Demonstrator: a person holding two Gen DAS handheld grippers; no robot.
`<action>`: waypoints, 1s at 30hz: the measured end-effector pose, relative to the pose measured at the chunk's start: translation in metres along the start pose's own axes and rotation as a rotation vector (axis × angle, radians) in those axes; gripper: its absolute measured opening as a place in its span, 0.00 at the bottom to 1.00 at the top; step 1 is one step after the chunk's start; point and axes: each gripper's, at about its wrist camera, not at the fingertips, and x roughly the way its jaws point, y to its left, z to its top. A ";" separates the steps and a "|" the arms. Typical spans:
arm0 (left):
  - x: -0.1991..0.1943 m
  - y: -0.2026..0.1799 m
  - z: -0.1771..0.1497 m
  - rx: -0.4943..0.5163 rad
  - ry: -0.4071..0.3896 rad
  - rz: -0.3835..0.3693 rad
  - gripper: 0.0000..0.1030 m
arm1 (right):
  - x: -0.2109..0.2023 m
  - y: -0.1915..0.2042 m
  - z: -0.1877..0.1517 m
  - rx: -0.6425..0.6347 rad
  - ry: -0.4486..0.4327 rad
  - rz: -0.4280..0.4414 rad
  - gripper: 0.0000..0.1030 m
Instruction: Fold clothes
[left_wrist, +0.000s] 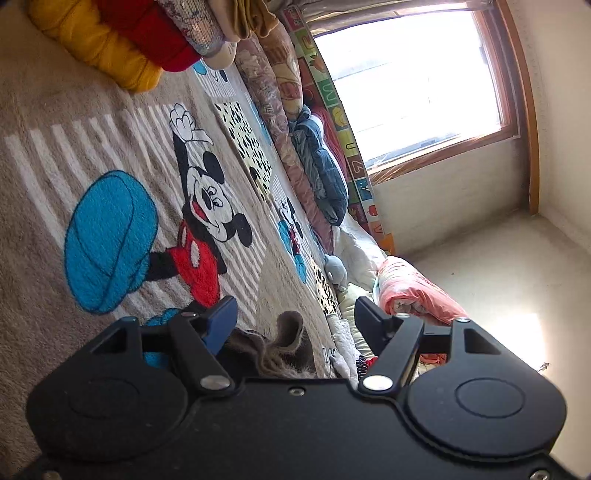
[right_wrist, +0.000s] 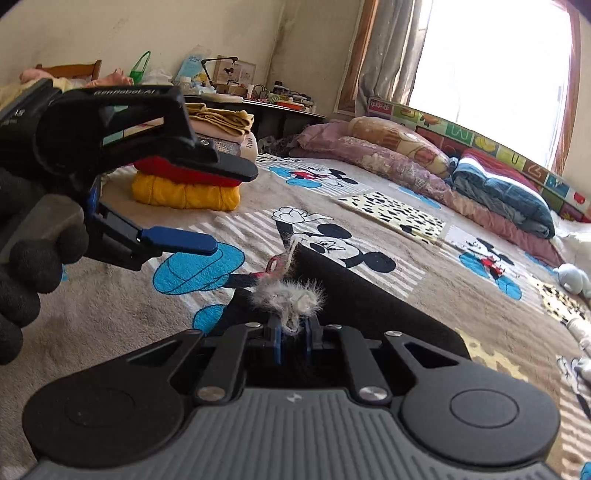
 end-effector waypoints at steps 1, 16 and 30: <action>0.000 0.000 0.000 0.005 0.002 0.002 0.67 | 0.000 0.003 0.000 -0.006 -0.005 -0.005 0.13; 0.020 -0.031 -0.018 0.272 0.032 0.059 0.67 | -0.026 0.007 -0.007 -0.009 -0.072 0.108 0.65; 0.100 -0.058 -0.089 1.037 0.166 0.352 0.45 | -0.003 -0.145 -0.039 0.186 -0.039 0.044 0.57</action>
